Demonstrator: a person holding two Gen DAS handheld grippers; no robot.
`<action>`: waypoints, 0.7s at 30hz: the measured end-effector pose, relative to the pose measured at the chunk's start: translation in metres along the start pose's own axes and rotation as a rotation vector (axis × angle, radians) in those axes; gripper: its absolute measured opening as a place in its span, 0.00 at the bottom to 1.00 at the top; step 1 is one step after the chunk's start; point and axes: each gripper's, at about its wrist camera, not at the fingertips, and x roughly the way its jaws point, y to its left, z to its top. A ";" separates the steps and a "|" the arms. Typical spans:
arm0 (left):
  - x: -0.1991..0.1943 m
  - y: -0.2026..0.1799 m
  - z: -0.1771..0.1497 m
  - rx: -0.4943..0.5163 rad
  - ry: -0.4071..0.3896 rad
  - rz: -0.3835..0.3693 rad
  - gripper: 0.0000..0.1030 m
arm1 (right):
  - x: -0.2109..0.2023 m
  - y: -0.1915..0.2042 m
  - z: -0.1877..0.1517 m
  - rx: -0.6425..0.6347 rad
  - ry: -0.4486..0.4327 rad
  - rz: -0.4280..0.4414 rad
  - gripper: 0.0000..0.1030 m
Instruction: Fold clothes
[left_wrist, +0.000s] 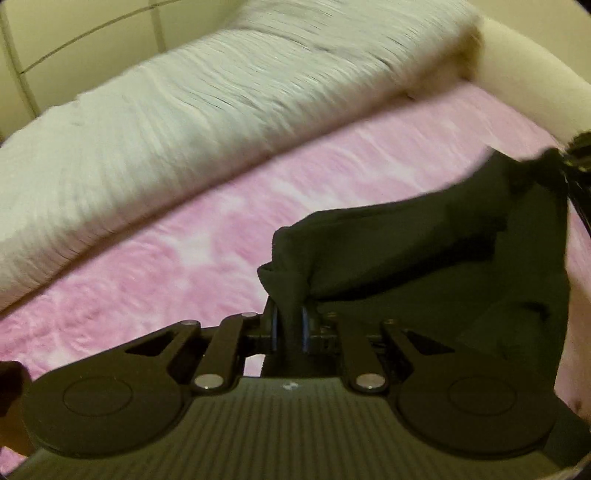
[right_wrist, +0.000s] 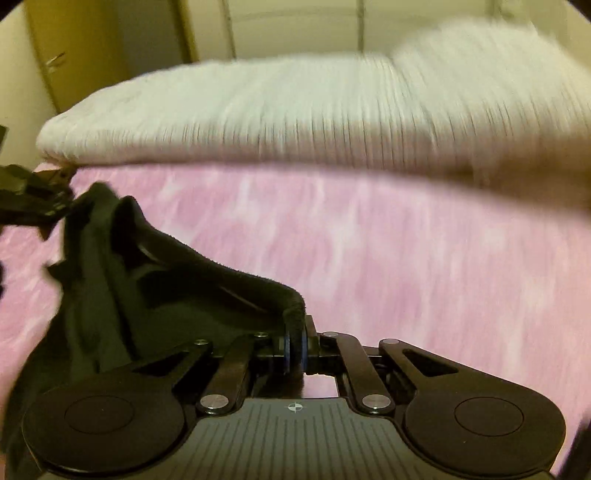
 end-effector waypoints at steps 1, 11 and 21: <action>0.005 0.007 0.007 -0.027 -0.009 0.024 0.17 | 0.015 0.005 0.019 -0.024 -0.016 -0.010 0.04; 0.030 0.035 -0.057 -0.207 0.130 0.096 0.43 | 0.086 0.068 0.033 -0.126 -0.023 -0.093 0.55; 0.032 -0.058 -0.108 0.147 0.121 -0.057 0.47 | 0.100 0.143 -0.084 -0.260 0.211 -0.007 0.55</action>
